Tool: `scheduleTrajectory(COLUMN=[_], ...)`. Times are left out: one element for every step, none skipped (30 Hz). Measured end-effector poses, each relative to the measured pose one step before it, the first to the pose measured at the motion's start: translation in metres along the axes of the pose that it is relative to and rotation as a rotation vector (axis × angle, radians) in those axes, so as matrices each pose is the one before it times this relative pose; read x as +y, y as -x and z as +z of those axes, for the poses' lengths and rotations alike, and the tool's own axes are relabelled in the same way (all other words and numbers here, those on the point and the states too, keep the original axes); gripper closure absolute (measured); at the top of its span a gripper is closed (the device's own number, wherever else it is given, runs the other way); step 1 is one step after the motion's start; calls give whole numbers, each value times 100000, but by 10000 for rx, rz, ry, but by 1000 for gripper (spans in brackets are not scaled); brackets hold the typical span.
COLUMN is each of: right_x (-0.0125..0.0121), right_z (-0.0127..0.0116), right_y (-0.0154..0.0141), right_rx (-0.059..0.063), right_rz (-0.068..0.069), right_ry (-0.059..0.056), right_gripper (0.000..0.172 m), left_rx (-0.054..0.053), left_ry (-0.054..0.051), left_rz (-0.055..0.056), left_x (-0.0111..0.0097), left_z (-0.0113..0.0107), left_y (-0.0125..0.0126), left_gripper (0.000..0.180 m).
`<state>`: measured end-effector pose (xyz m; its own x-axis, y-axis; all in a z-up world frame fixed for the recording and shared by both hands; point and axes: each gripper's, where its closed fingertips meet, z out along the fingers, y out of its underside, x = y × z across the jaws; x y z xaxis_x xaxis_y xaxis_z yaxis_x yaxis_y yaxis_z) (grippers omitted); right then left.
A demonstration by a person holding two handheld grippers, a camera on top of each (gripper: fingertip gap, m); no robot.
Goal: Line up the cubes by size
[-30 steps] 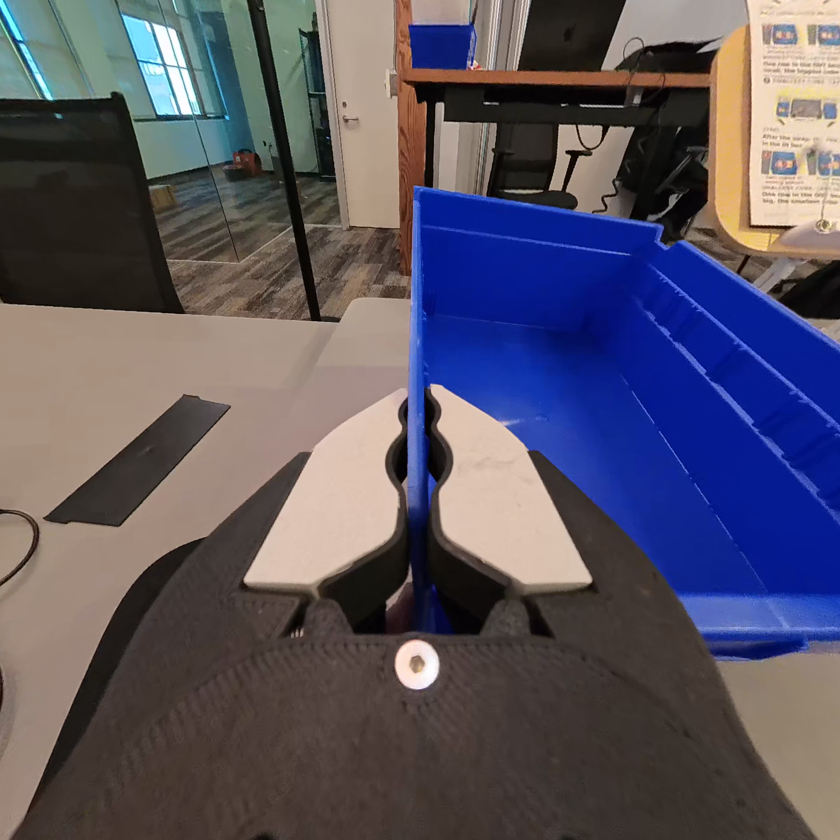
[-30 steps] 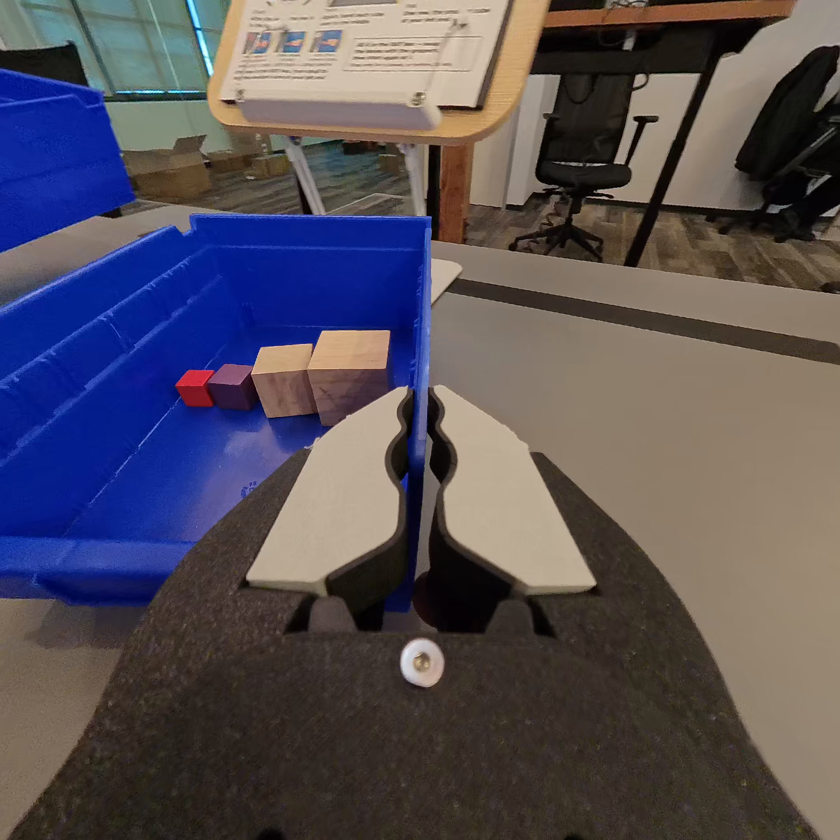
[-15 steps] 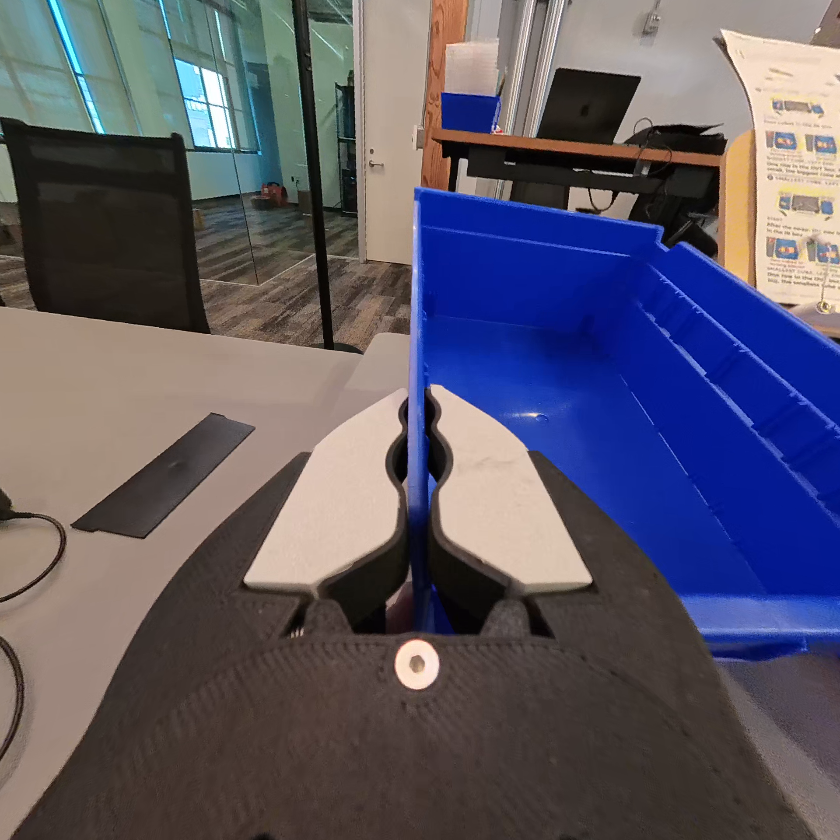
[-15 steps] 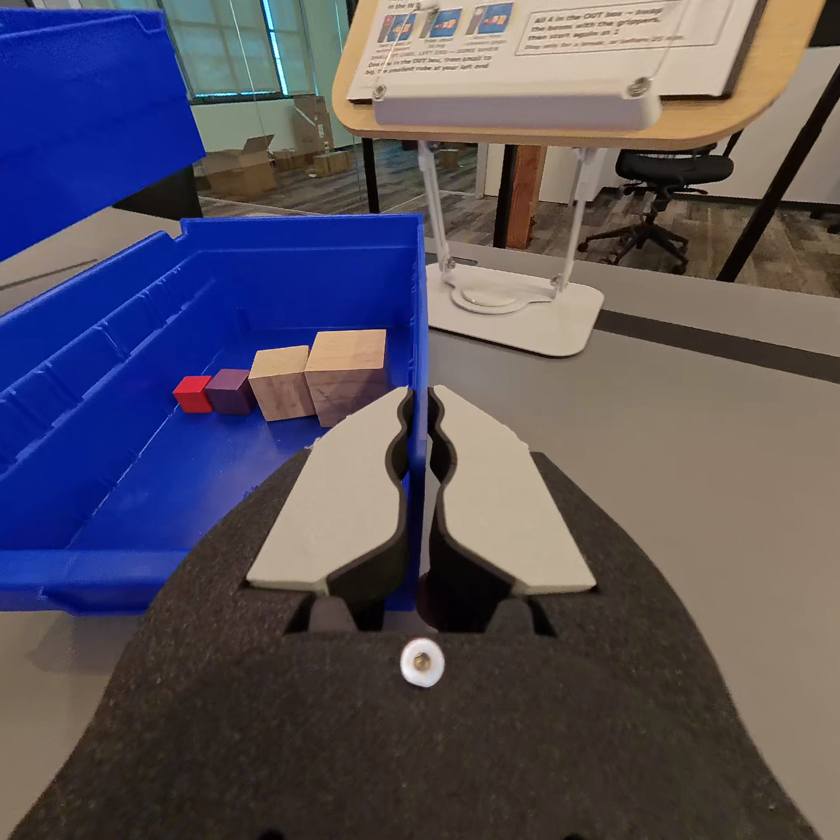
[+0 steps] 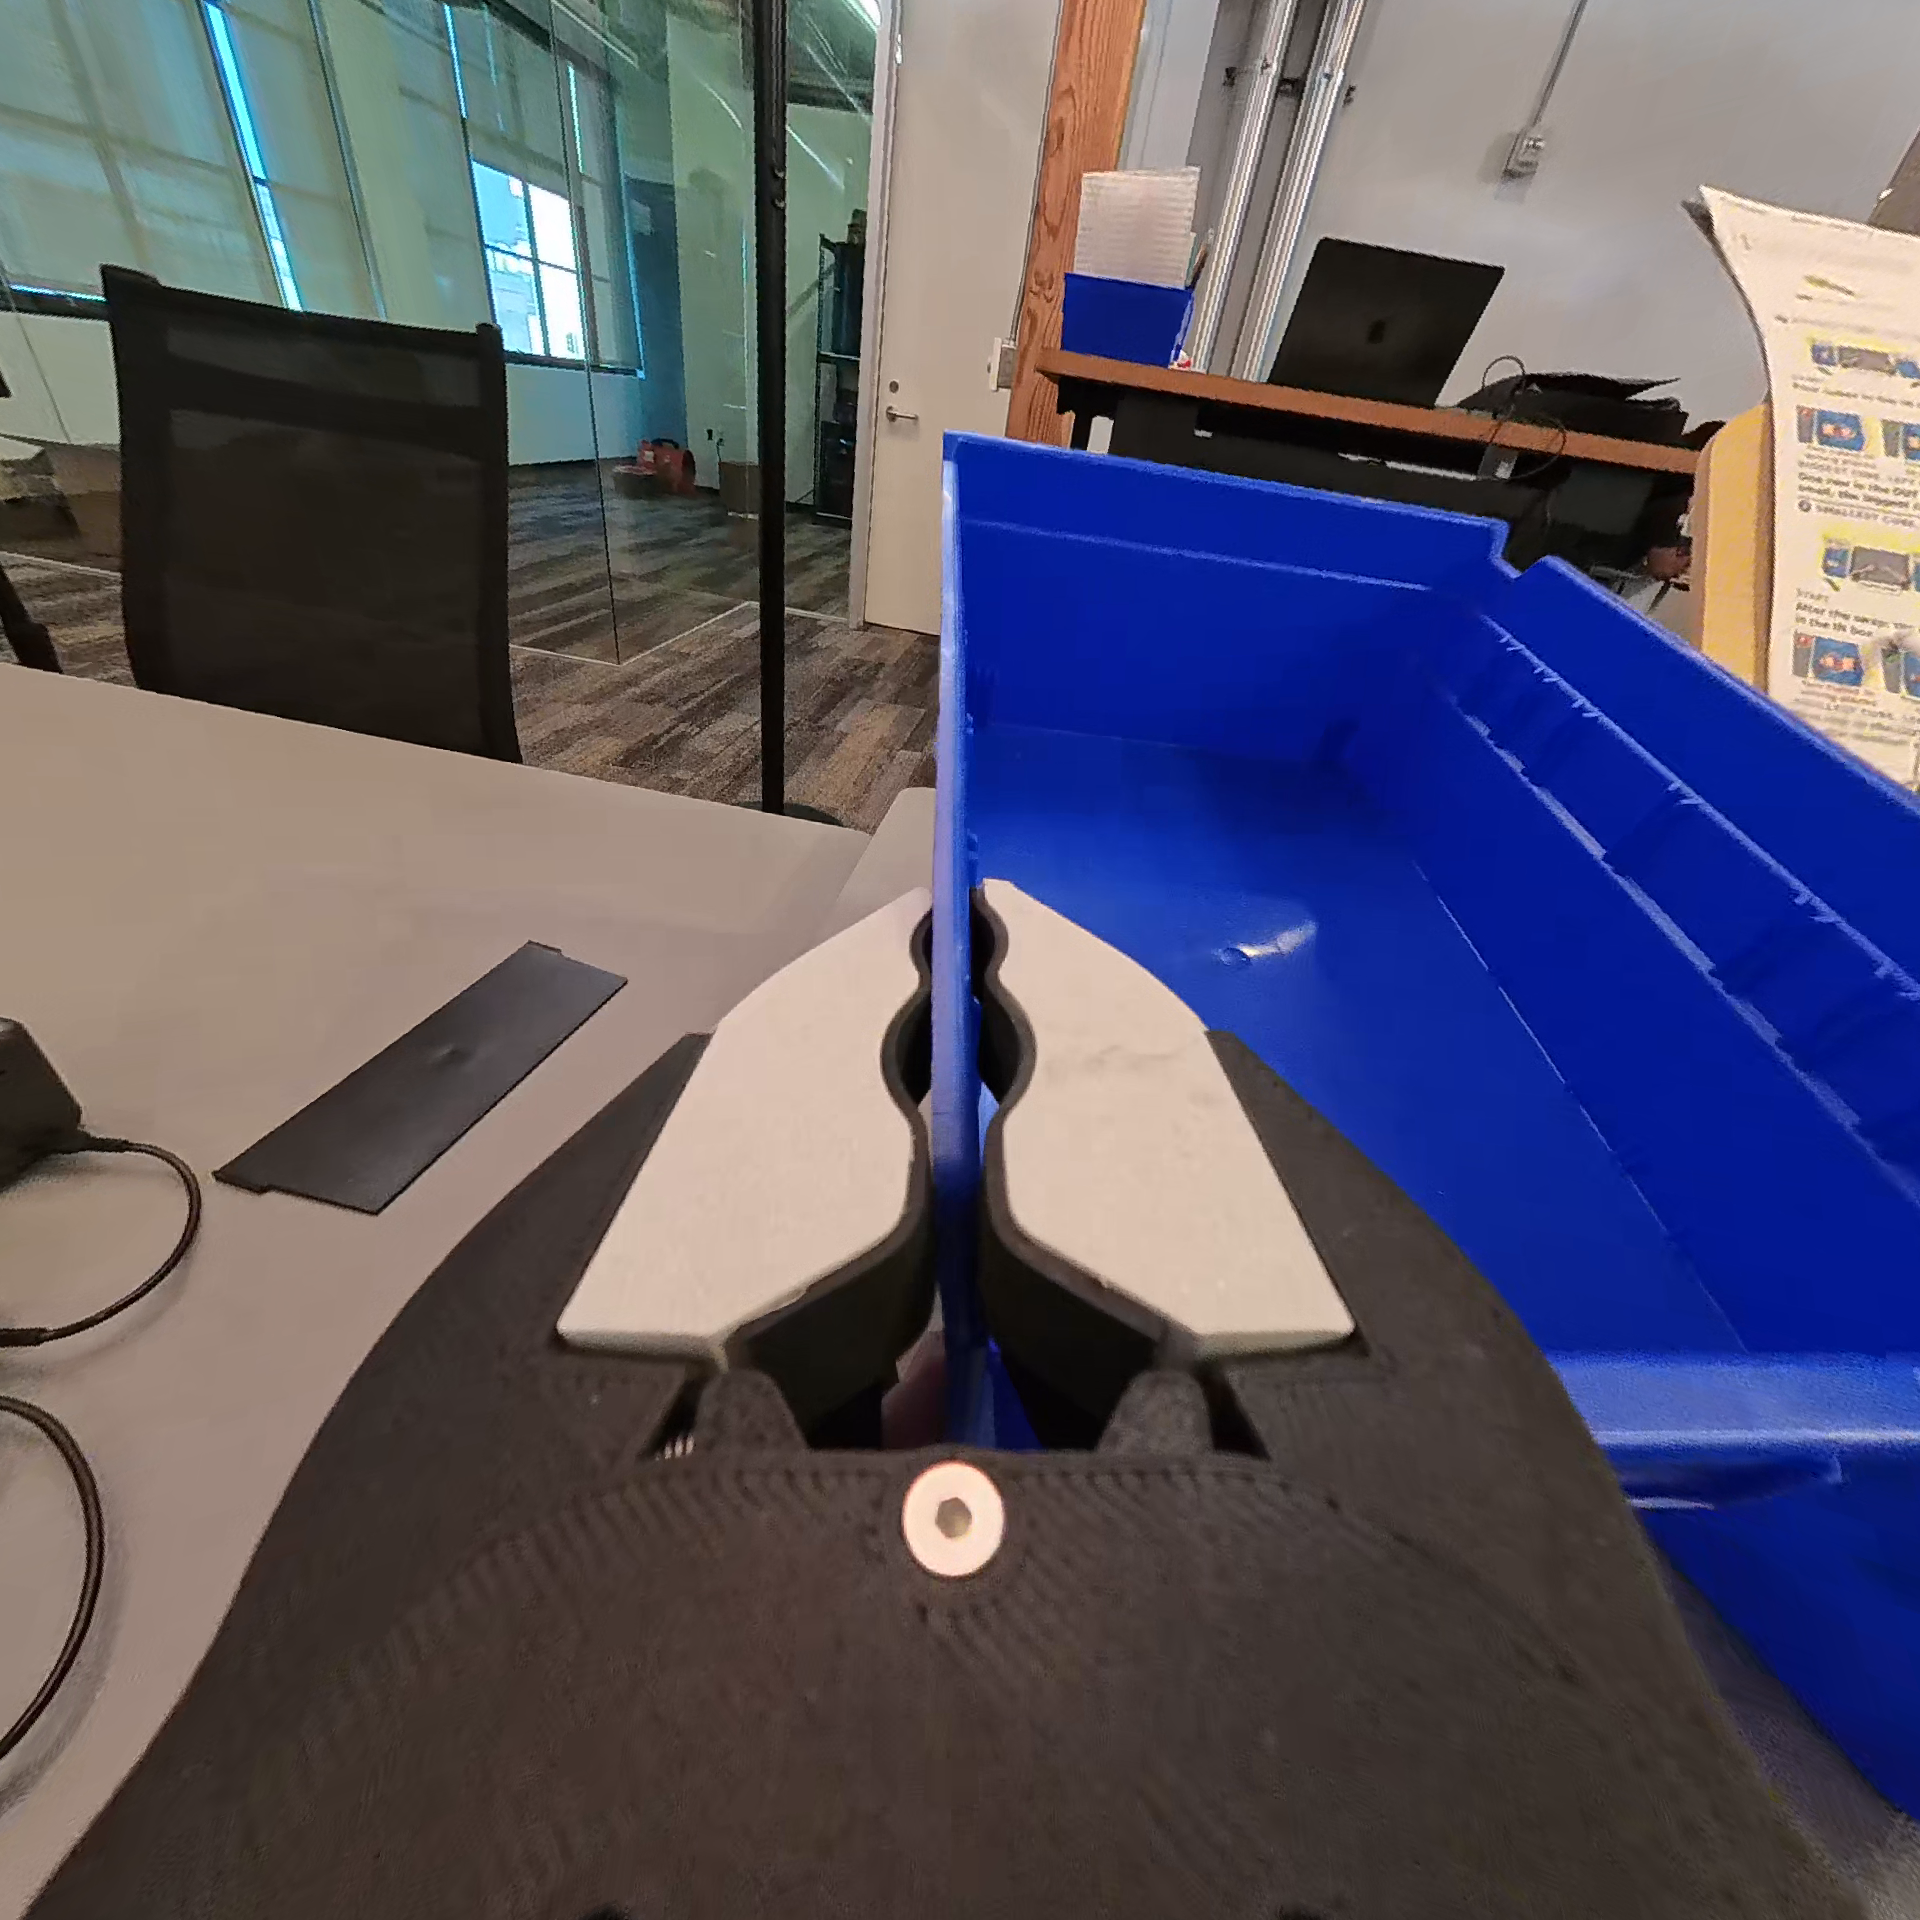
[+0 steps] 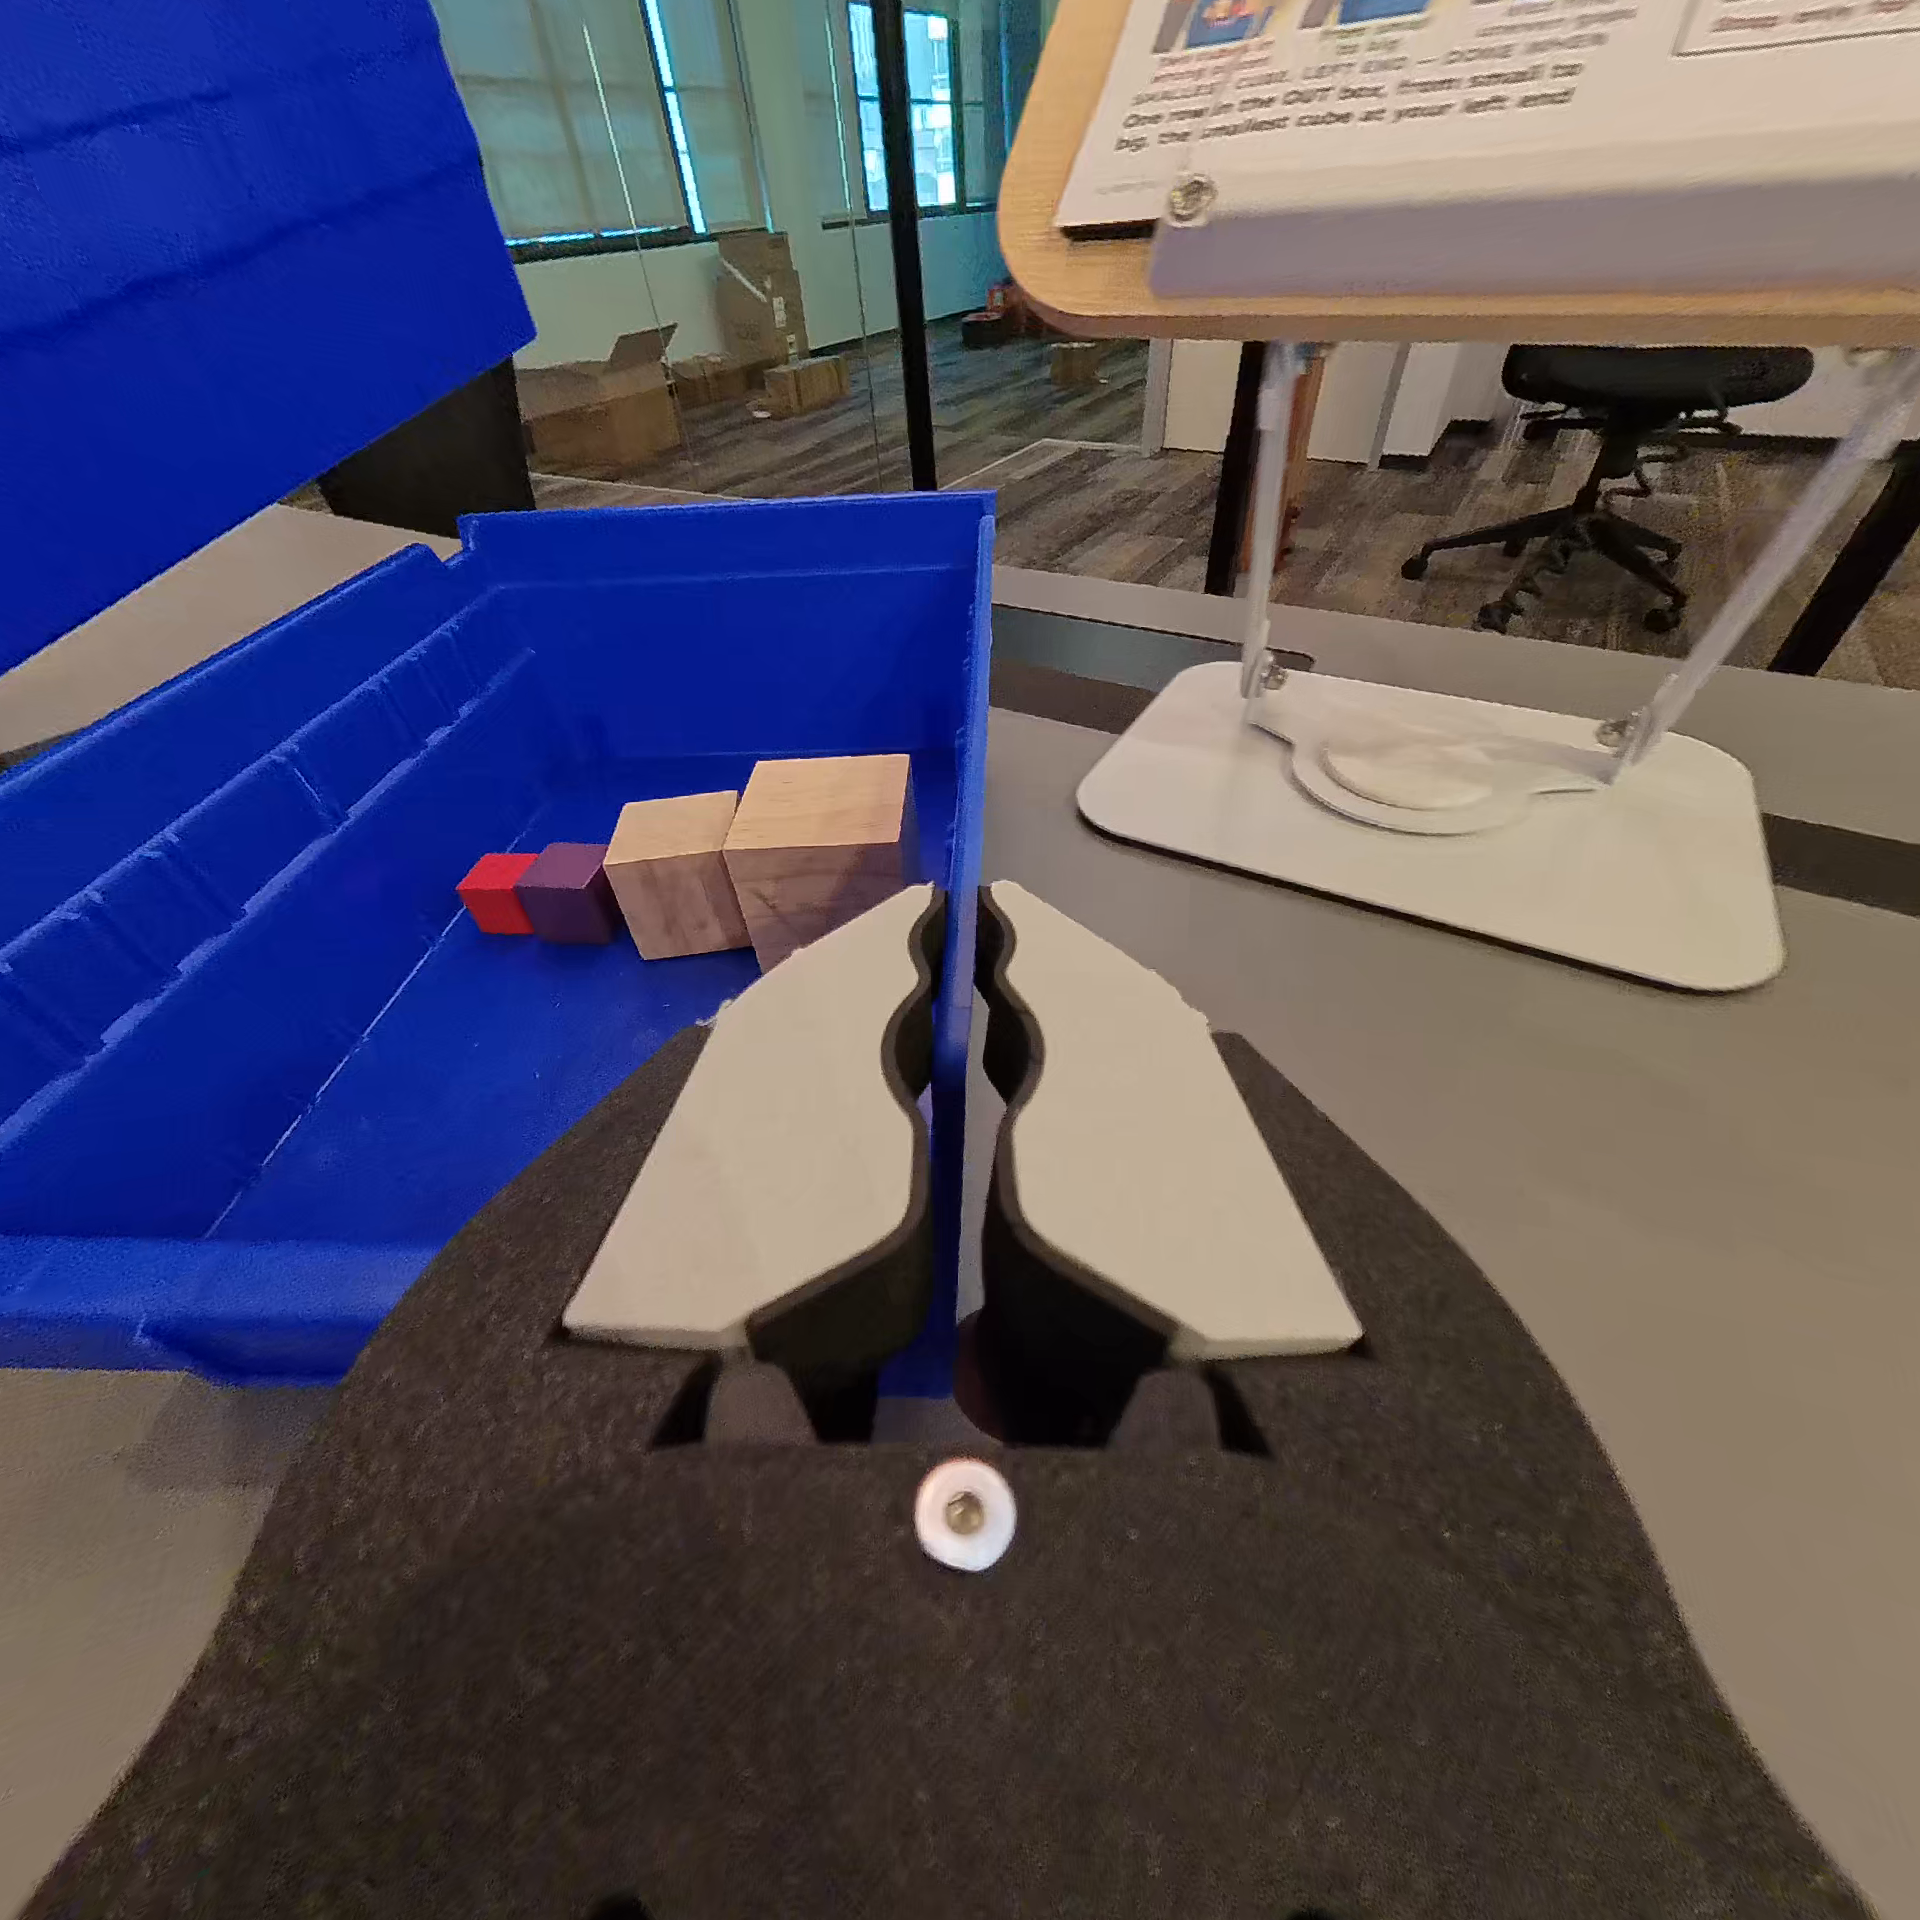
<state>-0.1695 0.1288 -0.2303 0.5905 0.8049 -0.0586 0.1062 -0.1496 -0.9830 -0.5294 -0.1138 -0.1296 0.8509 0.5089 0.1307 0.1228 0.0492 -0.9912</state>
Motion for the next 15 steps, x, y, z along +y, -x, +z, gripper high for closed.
scheduleTrajectory(right_x=[-33, 262, 89, -117, -134, -166, -258, -285, -206, -206, -242, -177, -175, -251, -356], right_z=[517, 513, 339, -9, -245, -446, -614, -730, -849, -989, -1137, -1200, -1243, -1333, -1434], right_y=[464, 515, 273, 187, -146, -375, -445, -370, -349, -284, -222, -273, -213, -184, -241], right_rx=[-96, -226, -139, -182, -30, 31, 13, -49, -43, -71, -117, -81, -111, -105, -56], right_rz=[-49, -119, -30, -45, -37, 23, 96, 83, 32, -3, -3, 11, -10, -52, -68], right_ry=[31, 263, 106, -67, -65, -57, -103, -82, -19, -31, -96, -64, -20, -45, -107], right_gripper=[168, 161, 140, 133, 130, 129, 128, 125, 122, 120, 121, 122, 123, 123, 123], left_rx=[35, 63, 90, 96, 91, 110, 136, 150, 170, 204, 234, 248, 285, 331, 376], left_ry=[-21, -17, -13, -17, -32, -44, -32, -12, -21, -38, -27, -20, -27, -6, 18], left_rz=[11, 13, -1, 29, 68, 40, 7, 3, 9, 6, 29, 81, 105, 69, 97], left_x=[-146, -178, -193, -222, -271, -306, -301, -278, -281, -292, -303, -307, -340, -338, -341], left_z=[-20, -33, -36, -48, -57, -56, -34, -5, -2, 27, 63, 94, 141, 166, 213], left_y=[-129, -185, -233, -272, -321, -385, -457, -533, -639, -780, -929, -1070, -1205, -1333, -1491], left_gripper=[178, 178, 178, 178, 178, 178, 178, 178, 178, 178, 178, 178, 178, 178, 178])
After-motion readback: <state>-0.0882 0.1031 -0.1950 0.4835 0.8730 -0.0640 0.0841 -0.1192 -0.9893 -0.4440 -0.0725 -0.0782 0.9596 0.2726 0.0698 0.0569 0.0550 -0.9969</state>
